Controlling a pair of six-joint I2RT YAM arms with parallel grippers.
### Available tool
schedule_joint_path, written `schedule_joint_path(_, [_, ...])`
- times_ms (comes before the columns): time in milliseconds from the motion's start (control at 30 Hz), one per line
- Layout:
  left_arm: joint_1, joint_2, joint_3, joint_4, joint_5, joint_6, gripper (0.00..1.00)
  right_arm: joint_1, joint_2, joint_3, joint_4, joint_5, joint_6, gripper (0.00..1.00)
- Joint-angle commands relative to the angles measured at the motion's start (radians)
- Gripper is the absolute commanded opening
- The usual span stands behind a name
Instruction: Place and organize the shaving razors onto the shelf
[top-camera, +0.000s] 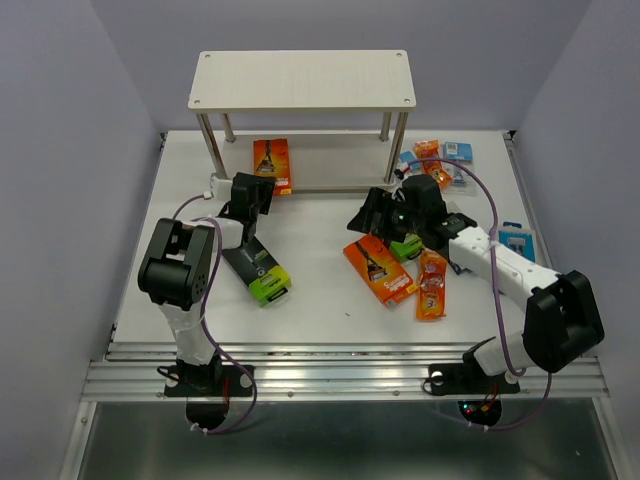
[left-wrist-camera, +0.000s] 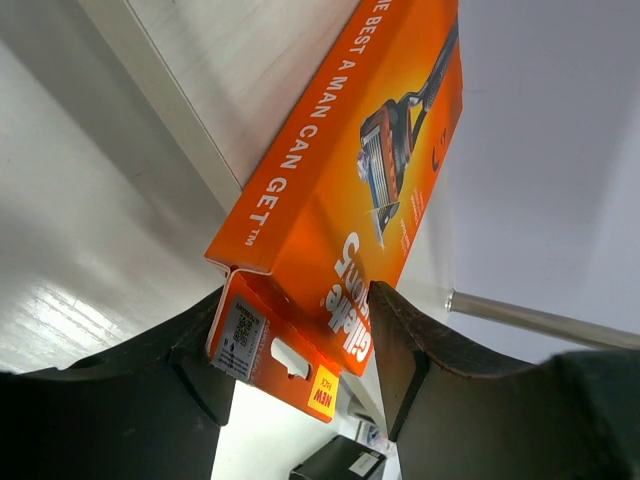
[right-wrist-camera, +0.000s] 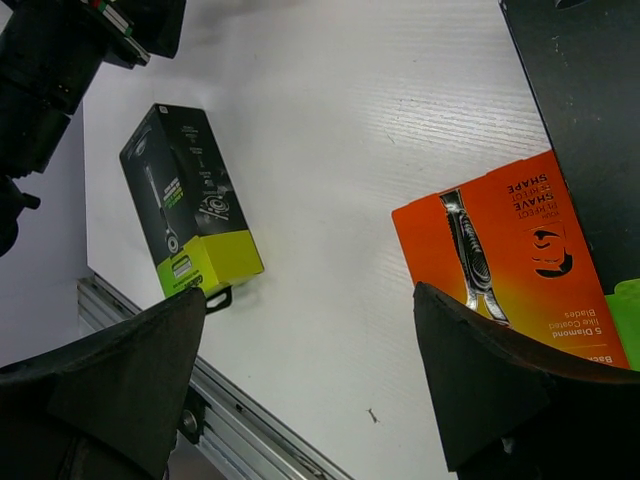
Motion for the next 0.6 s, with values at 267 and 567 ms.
schedule_joint_path(267, [0.012,-0.021,0.044,0.005,0.003,-0.004,0.62,-0.007,0.019,0.055,0.016,0.016,-0.016,0.9])
schedule_joint_path(567, [0.026,-0.05,0.036,-0.016,0.013,-0.01,0.51,-0.007,0.03,0.061,0.016,0.018,-0.02,0.9])
